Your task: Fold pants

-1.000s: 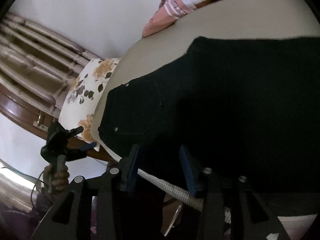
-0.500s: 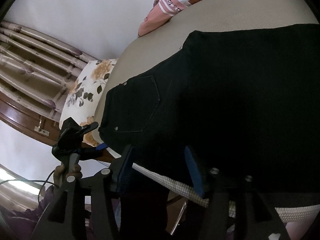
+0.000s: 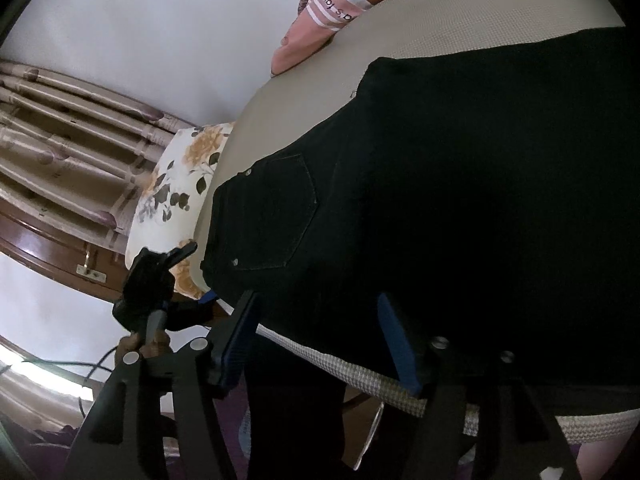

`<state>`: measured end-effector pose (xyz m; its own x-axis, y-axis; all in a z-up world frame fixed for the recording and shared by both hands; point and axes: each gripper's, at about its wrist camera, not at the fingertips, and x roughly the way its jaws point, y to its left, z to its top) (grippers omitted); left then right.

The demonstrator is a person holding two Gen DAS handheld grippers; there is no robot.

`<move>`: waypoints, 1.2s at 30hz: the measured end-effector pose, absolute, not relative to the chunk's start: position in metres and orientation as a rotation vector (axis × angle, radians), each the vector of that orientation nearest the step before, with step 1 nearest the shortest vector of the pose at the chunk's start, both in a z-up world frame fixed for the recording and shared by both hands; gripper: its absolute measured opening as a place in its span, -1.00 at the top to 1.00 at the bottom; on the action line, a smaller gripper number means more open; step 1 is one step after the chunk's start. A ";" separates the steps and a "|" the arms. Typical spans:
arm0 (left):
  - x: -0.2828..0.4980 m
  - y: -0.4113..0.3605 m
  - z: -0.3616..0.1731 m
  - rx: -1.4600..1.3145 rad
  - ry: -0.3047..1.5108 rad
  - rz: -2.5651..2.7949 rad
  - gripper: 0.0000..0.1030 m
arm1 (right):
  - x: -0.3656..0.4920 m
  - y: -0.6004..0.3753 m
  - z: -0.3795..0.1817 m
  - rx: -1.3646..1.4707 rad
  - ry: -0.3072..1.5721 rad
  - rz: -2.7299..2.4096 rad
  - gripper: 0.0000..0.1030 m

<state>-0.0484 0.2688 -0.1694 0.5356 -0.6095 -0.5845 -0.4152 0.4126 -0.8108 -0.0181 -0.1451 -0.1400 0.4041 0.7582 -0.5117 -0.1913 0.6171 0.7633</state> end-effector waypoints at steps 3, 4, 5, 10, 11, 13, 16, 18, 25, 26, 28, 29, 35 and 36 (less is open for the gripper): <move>-0.044 0.261 -0.167 -1.169 1.080 -0.147 -0.67 | -0.018 -0.146 -0.140 0.681 0.978 0.661 -0.16; -0.044 0.260 -0.167 -1.171 1.069 -0.154 -0.76 | -0.018 -0.146 -0.140 0.686 0.978 0.662 -0.17; -0.044 0.259 -0.168 -1.177 1.054 -0.169 -0.79 | -0.018 -0.146 -0.141 0.691 0.978 0.662 -0.18; -0.052 0.272 -0.184 -1.323 0.922 -0.266 -0.81 | -0.018 -0.146 -0.141 0.695 0.976 0.663 -0.21; -0.053 0.274 -0.187 -1.353 0.912 -0.278 -0.81 | -0.018 -0.146 -0.142 0.695 0.976 0.663 -0.21; -0.050 0.273 -0.184 -1.313 0.933 -0.302 -0.81 | -0.018 -0.146 -0.142 0.698 0.976 0.663 -0.23; -0.046 0.262 -0.171 -1.164 0.982 -0.309 -0.81 | -0.018 -0.146 -0.142 0.697 0.976 0.662 -0.25; -0.044 0.255 -0.165 -1.086 0.985 -0.293 -0.81 | -0.018 -0.146 -0.142 0.693 0.976 0.661 -0.25; -0.046 0.253 -0.165 -1.104 0.887 -0.289 -1.00 | -0.018 -0.146 -0.141 0.692 0.976 0.662 -0.27; -0.046 0.252 -0.164 -1.093 0.891 -0.282 -1.00 | -0.018 -0.146 -0.141 0.692 0.976 0.662 -0.27; -0.046 0.253 -0.164 -1.099 0.893 -0.281 -1.00 | -0.018 -0.146 -0.141 0.692 0.977 0.661 -0.28; -0.046 0.254 -0.166 -1.117 0.890 -0.284 -1.00 | -0.018 -0.146 -0.141 0.691 0.977 0.661 -0.28; -0.042 0.255 -0.167 -1.126 0.934 -0.316 -0.99 | -0.017 -0.146 -0.141 0.692 0.978 0.661 -0.32; -0.042 0.254 -0.166 -1.116 0.942 -0.321 -0.99 | -0.018 -0.146 -0.141 0.691 0.978 0.661 -0.32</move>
<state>-0.0424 0.2541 -0.1658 0.5902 -0.6489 -0.4801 -0.2210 0.4422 -0.8693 -0.0177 -0.1461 -0.1410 0.4051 0.7618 -0.5056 -0.1846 0.6097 0.7708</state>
